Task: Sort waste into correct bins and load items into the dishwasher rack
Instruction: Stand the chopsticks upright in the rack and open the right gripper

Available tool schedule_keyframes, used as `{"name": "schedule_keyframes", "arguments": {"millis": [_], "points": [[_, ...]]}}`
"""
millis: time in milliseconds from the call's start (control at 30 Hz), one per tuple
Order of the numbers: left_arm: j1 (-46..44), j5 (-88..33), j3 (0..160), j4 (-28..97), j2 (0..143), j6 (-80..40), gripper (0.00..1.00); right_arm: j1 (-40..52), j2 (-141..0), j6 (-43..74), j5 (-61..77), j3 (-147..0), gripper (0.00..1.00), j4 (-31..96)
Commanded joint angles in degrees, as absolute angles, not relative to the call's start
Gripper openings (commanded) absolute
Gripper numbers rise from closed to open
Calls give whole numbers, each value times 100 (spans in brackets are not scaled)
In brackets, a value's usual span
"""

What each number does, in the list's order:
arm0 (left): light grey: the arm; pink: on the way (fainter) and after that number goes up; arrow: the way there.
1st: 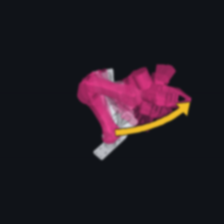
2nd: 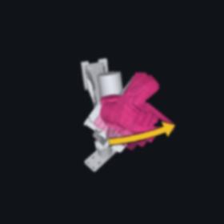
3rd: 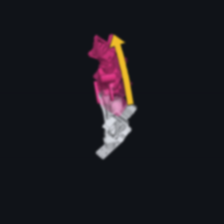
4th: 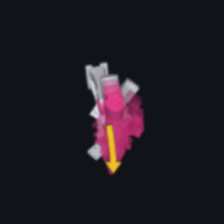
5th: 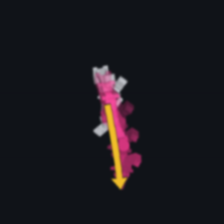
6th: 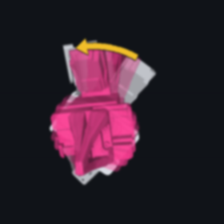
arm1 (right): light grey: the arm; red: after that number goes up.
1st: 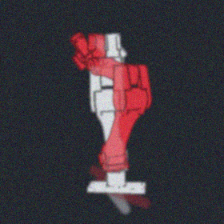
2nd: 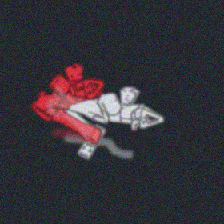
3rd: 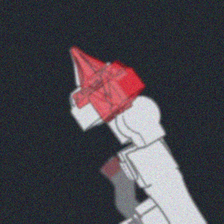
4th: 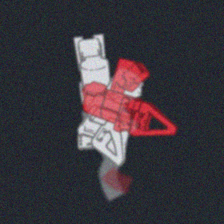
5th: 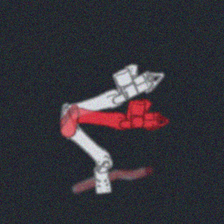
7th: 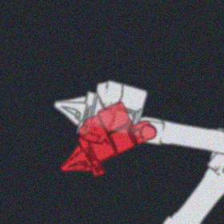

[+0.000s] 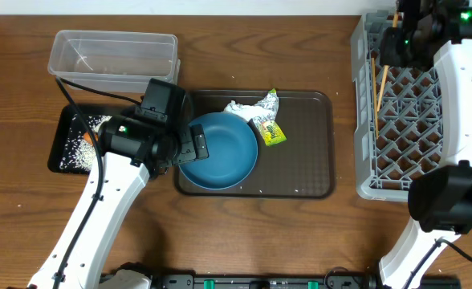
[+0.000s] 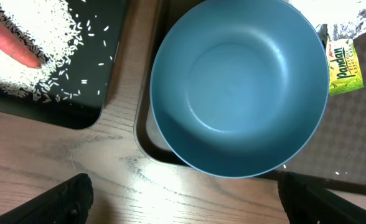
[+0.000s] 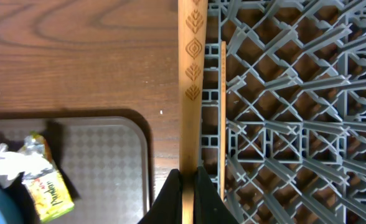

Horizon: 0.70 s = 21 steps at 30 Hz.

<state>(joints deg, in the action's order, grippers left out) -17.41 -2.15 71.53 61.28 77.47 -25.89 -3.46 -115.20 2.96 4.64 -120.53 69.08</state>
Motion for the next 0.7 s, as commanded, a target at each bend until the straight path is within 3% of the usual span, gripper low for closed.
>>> {"name": "schedule_keyframes", "arguments": {"millis": [0, 167, 400, 533, 667], "points": [[-1745, -123, 7142, 6145, 7758, -2665, 98, -373, -11749, 163, 250, -11922, 8, 6820], [-1745, -123, 7142, 6145, 7758, -2665, 98, -373, -11966, 167, -1, -11902, 3, 6737], [-1745, -123, 7142, 6145, 7758, -2665, 98, -379, -12001, 165, -366, -11902, 4, 6702], [-1745, -123, 7142, 6145, 7758, -2665, 98, -384, -12003, 165, -320, -11902, 20, 6724], [-1745, -123, 7142, 6145, 7758, -2665, 98, -373, -12003, 290, -320, -11902, 50, 6737]]}}
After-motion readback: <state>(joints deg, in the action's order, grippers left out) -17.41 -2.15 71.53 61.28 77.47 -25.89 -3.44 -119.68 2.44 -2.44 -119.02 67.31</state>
